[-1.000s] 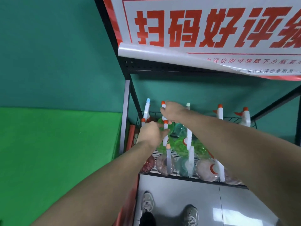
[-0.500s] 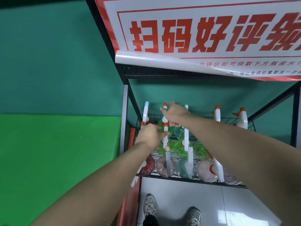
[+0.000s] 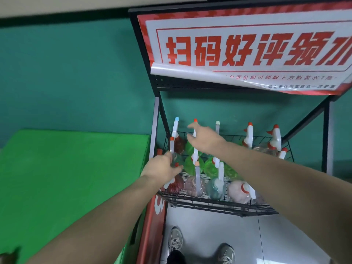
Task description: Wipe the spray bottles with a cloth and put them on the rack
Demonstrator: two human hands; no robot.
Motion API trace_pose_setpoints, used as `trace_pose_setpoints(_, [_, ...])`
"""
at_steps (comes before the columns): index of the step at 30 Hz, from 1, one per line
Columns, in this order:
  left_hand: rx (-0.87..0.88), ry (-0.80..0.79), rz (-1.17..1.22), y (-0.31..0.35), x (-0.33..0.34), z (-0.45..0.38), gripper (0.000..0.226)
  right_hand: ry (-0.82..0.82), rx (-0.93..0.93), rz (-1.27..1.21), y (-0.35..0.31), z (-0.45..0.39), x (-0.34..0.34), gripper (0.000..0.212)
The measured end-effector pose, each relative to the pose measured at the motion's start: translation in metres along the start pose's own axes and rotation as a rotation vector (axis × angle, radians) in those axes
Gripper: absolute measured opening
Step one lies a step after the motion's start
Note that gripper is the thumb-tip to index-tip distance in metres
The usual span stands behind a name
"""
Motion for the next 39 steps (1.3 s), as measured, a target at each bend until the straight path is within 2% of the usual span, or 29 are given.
trace_pose_setpoints(2, [0.024, 0.003, -0.048, -0.005, 0.012, 0.001, 0.044, -0.056, -0.083, 0.069, -0.01, 0.002, 0.013, 0.042])
trace_pose_setpoints(5, [0.034, 0.002, -0.062, -0.01, 0.021, 0.0, 0.035, -0.125, -0.16, 0.1, -0.023, -0.006, 0.037, 0.042])
trace_pose_setpoints(11, [0.045, 0.027, -0.039, -0.015, 0.024, 0.001, 0.023, -0.225, -0.103, 0.116, -0.029, -0.023, 0.063, 0.041])
trace_pose_setpoints(23, [-0.078, 0.018, 0.004, -0.008, 0.022, -0.006, 0.029, -0.196, -0.112, 0.125, -0.03, -0.029, 0.064, 0.032])
trace_pose_setpoints(28, [-0.057, -0.001, -0.037, -0.005, 0.02, -0.01, 0.028, -0.171, -0.107, 0.057, -0.027, -0.027, 0.062, 0.039])
trace_pose_setpoints(33, [-0.082, -0.028, -0.075, -0.001, 0.01, -0.009, 0.041, -0.159, -0.112, 0.038, -0.02, -0.017, 0.051, 0.029])
trace_pose_setpoints(39, [-0.049, 0.052, -0.056, 0.008, -0.018, -0.01, 0.024, -0.12, -0.064, 0.002, -0.013, -0.007, 0.034, 0.028])
Point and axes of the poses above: each hand's wrist, its own z-axis away from the middle knuckle, its own x-axis out of the palm, y = z × x, the point moved 1 cm from there along -z, towards the middle knuckle, and after that the axes turned 13 degrees about -x, right-handed, at the moved point
